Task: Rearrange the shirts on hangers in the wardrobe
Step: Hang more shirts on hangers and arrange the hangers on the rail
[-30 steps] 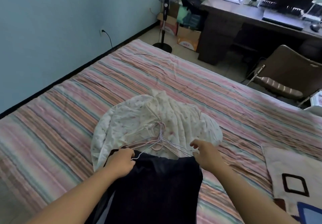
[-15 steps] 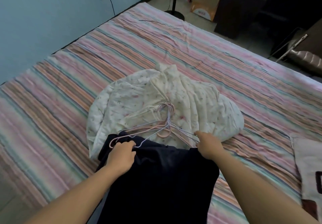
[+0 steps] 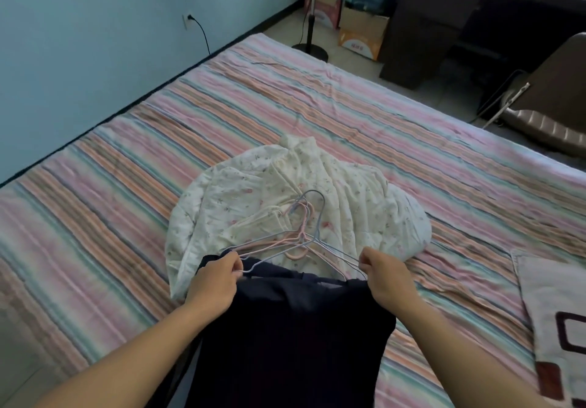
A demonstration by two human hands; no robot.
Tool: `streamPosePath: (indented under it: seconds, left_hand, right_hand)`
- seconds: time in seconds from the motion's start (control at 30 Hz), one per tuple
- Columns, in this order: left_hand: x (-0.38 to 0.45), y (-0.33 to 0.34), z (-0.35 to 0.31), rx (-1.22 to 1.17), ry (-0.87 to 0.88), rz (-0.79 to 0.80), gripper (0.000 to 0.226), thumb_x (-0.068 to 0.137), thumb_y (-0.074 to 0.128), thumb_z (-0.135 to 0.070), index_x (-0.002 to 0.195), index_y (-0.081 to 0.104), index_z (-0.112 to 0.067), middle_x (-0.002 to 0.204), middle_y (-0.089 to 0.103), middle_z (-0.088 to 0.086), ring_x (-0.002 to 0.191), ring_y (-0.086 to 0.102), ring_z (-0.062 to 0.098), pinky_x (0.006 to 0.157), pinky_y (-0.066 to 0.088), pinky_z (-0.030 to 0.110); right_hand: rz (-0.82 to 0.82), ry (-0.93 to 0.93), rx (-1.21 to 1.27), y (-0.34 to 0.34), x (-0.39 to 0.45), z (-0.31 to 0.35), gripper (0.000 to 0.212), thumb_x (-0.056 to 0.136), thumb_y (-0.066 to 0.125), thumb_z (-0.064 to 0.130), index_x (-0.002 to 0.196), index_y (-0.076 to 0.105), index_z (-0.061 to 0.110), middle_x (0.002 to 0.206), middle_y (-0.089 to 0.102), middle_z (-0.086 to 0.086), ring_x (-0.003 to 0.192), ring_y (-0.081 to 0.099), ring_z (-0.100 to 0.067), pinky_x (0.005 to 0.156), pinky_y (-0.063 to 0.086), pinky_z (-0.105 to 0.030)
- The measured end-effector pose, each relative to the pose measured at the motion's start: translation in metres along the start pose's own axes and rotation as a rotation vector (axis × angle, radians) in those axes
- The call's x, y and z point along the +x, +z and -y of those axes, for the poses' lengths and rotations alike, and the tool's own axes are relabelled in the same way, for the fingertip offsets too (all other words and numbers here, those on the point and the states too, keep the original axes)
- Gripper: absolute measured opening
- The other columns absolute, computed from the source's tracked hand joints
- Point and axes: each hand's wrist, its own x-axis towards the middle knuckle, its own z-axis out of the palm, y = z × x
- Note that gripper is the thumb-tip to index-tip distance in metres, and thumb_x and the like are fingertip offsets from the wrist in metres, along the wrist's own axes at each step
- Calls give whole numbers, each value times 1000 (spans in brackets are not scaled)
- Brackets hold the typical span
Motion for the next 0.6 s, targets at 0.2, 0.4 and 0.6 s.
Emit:
streamPosePath:
  seconds: [0.2,0.4,0.6]
  left_hand:
    - [-43,-58,-7,-52,73,38,19,93,60,-20,78,52,-30,78,62,-9,76,57,14,66,41,31]
    - [-109,-121,-15,-202,173,74,18,83,72,-15,76,71,-32,57,57,-8,54,50,1,54,36,16]
    - [-181,-196,-17,-301,234,-139,16,79,80,-24,66,74,-32,55,64,-14,54,57,-2,58,43,15]
  right_hand:
    - [-89,-50,-88,-42,-60,28,20,89,55,11,82,42,25,73,56,6,61,45,-20,49,26,-30]
    - [-221,-92,5,-90,-124,71,27,84,52,-1,82,43,24,74,59,6,65,53,-24,54,37,-34]
    - [-385,-128,67,-136,-181,126,23,90,55,2,81,53,23,69,60,7,60,51,-18,52,33,-28]
